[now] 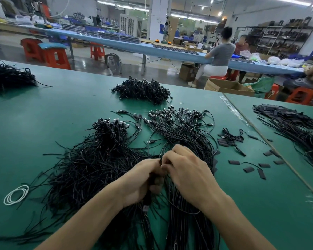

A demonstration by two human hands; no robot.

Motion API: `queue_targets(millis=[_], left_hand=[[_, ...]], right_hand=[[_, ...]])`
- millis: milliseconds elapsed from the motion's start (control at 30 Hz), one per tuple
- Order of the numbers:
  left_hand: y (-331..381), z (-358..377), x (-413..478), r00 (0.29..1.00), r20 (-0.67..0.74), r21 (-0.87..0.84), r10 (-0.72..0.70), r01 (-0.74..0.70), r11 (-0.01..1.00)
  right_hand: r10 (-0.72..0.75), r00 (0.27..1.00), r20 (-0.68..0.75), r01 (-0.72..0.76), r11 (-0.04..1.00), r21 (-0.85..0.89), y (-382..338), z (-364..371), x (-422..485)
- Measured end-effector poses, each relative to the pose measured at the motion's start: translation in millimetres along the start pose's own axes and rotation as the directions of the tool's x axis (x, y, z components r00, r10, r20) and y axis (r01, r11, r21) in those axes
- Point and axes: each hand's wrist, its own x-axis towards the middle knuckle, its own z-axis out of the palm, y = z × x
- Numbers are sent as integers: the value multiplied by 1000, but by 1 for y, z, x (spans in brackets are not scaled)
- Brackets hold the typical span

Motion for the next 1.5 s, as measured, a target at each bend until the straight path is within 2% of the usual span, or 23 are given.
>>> queue_targets(millis=[100,167,267,333,400,433,467,567,633,667,733,800,867,933,1000,1067,1167,1233,1300,1400,1500], left_hand=[[2,8,-1,989,-32,-113,147,-149,982],[0,10,-1,963,-43,-59,267,-270,961],[-1,5,-2,900,-88,238,428,-398,886],[1,-1,-1,810,-121,488,574,-455,745],[6,-6,0,717,-102,717,690,-427,550],[7,-8,0,708,-88,768,700,-399,500],[8,-9,1,727,-87,772,682,-383,507],[7,-7,-1,793,-89,660,602,-406,632],[6,-4,-2,775,-98,576,625,-467,670],[7,-4,-3,777,-132,492,616,-488,721],[11,-1,-5,825,-177,209,536,-501,840],[15,-1,-7,858,-153,1,490,-496,868],[17,-1,-12,865,-126,-53,485,-494,868],[15,-1,-14,853,-99,45,512,-510,859],[12,-1,-16,826,-59,222,560,-537,814],[7,-2,-16,768,-29,450,640,-562,694],[3,-5,-11,671,-86,738,737,-454,499],[0,-5,-9,681,-127,761,722,-400,511],[-3,-5,-8,726,-145,749,673,-363,553],[-4,-5,-7,768,-180,659,615,-370,655],[3,-5,-6,781,-222,518,584,-413,749]], right_hand=[[175,977,-124,-142,961,238,0,7,0],[278,944,-178,-174,876,449,0,9,0],[420,903,-85,-232,645,728,1,9,1],[435,900,6,-248,501,829,3,9,-1],[417,907,60,-241,398,885,3,9,-2],[402,912,75,-232,357,905,2,8,-2],[387,918,88,-223,319,921,1,7,-2],[345,930,128,-214,224,951,-4,8,1],[351,921,167,-249,202,947,-5,11,1],[356,914,194,-272,185,944,-6,13,0],[351,903,246,-300,108,948,-6,18,-3],[335,894,297,-318,9,948,-6,22,-6],[315,884,344,-337,-79,938,-6,25,-6],[314,865,391,-378,-105,920,-6,26,-6],[332,842,425,-416,-102,904,-4,25,-5],[361,833,420,-419,-84,904,-1,24,-4],[402,850,340,-372,3,928,4,21,-2],[418,867,272,-343,103,934,6,20,-2],[404,886,227,-308,149,939,6,17,-2],[354,917,184,-267,201,943,3,16,-4],[320,921,220,-292,198,936,1,19,-9]])
